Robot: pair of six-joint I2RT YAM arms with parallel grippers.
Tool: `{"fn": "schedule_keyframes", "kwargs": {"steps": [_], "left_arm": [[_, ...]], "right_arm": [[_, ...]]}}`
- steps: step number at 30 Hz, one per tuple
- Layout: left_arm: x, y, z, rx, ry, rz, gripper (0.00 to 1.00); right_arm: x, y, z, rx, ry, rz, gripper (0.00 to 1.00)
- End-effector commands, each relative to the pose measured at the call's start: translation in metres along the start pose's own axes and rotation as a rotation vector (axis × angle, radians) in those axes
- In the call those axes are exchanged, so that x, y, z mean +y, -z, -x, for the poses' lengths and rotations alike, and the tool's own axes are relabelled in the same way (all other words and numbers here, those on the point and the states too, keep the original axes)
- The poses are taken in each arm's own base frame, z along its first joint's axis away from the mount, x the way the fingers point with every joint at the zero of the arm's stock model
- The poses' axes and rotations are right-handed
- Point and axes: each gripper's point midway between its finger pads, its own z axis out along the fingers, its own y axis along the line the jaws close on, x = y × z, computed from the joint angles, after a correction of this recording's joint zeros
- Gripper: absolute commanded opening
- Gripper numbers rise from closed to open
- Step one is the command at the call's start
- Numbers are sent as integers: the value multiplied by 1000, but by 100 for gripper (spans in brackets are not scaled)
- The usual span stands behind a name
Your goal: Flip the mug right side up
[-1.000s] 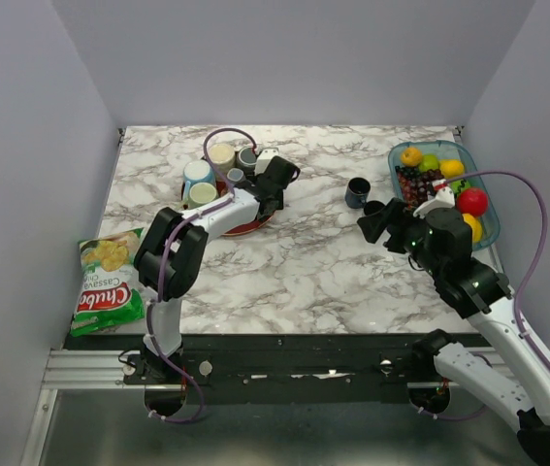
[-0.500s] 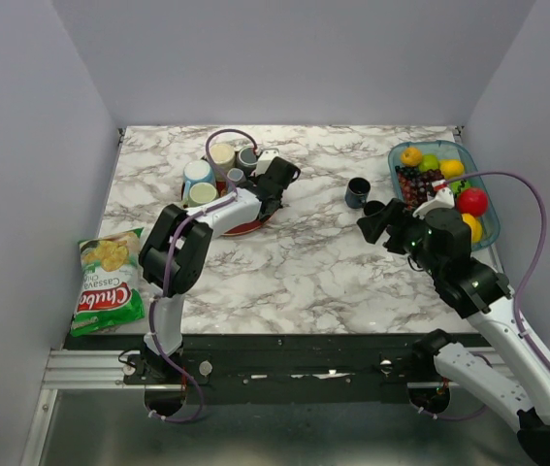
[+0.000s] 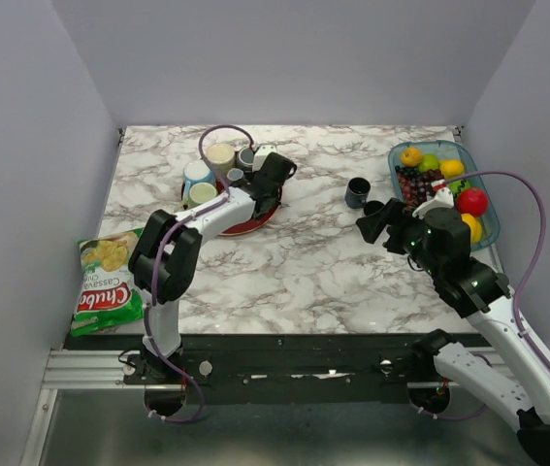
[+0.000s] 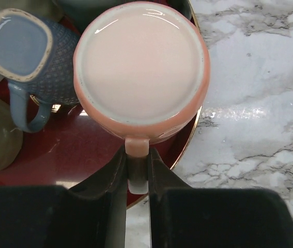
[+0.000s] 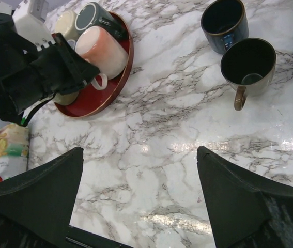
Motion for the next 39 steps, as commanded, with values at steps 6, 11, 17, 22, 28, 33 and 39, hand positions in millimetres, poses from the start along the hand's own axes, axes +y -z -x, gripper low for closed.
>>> {"fn": "schedule_keyframes", "kwargs": {"steps": [6, 11, 17, 22, 28, 33, 39], "left_arm": [[-35, 127, 90, -208, 187, -338, 0], [-59, 191, 114, -260, 244, -578, 0], [-81, 287, 142, -343, 309, -968, 0], [-89, 350, 149, -382, 364, -1252, 0], [-87, 409, 153, -392, 484, -1537, 0], [-83, 437, 153, -421, 594, -1662, 0], [-83, 447, 155, -480, 674, -1693, 0]], "right_arm": [[19, 9, 7, -10, -11, 99, 100], [42, 15, 7, 1, -40, 220, 100], [90, 24, 7, 18, -124, 491, 100], [128, 40, 12, 8, -191, 750, 100], [149, 65, 36, -98, -223, 907, 100], [158, 76, 53, -172, -243, 956, 100], [163, 76, 66, -220, -293, 979, 96]]}}
